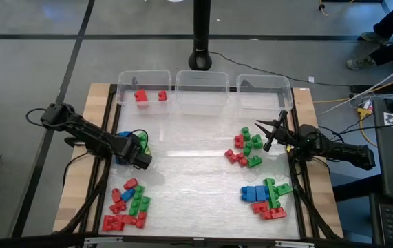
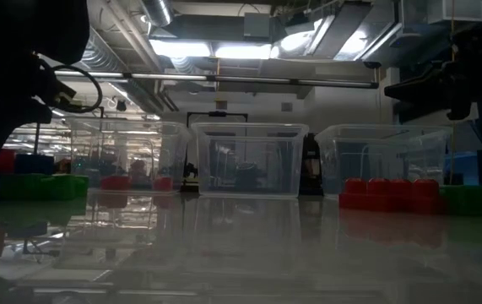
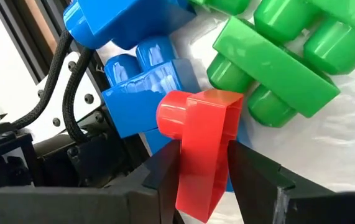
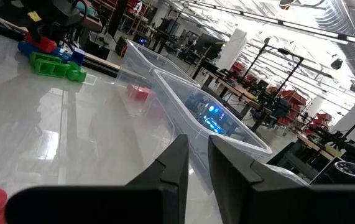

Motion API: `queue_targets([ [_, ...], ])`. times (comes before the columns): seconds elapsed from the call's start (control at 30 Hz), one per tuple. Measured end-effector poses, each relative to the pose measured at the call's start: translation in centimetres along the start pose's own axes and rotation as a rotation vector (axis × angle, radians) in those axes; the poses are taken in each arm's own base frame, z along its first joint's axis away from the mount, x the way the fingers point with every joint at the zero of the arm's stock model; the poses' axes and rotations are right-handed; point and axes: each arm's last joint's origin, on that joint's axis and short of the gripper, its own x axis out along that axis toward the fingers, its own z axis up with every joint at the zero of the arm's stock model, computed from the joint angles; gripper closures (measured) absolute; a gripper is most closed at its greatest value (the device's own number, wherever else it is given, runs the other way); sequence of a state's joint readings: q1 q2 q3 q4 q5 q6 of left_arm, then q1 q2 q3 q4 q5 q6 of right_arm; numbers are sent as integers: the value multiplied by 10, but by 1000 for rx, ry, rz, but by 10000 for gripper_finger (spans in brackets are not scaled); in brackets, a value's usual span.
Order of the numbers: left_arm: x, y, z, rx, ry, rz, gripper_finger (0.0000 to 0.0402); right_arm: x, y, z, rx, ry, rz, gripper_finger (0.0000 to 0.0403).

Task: Sort blocks
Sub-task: Put the red game piece into the left transparent bin

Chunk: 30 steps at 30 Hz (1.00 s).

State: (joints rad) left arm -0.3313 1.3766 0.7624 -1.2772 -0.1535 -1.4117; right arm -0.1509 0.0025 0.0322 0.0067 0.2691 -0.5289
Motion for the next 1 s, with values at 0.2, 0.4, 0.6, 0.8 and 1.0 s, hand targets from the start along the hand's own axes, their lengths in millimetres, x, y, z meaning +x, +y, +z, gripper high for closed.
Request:
queue_targets([
  [0.2, 0, -1, 0, -1, 4, -9, 242, 0, 0, 0, 0, 0, 1, 338],
  [0.4, -3, -1, 5, -6, -7, -18, 205, 0, 0, 0, 0, 0, 0, 338],
  [0.6, -2, 1, 11, -14, -46, 4, 209, 0, 0, 0, 0, 1, 0, 338],
  [0.8, -2, 2, 14, 4, -77, 15, 241, 0, 0, 0, 0, 1, 1, 338],
  [1.0, -2, 1, 14, 46, -78, 13, 303, 0, 0, 0, -1, 2, 1, 338],
])
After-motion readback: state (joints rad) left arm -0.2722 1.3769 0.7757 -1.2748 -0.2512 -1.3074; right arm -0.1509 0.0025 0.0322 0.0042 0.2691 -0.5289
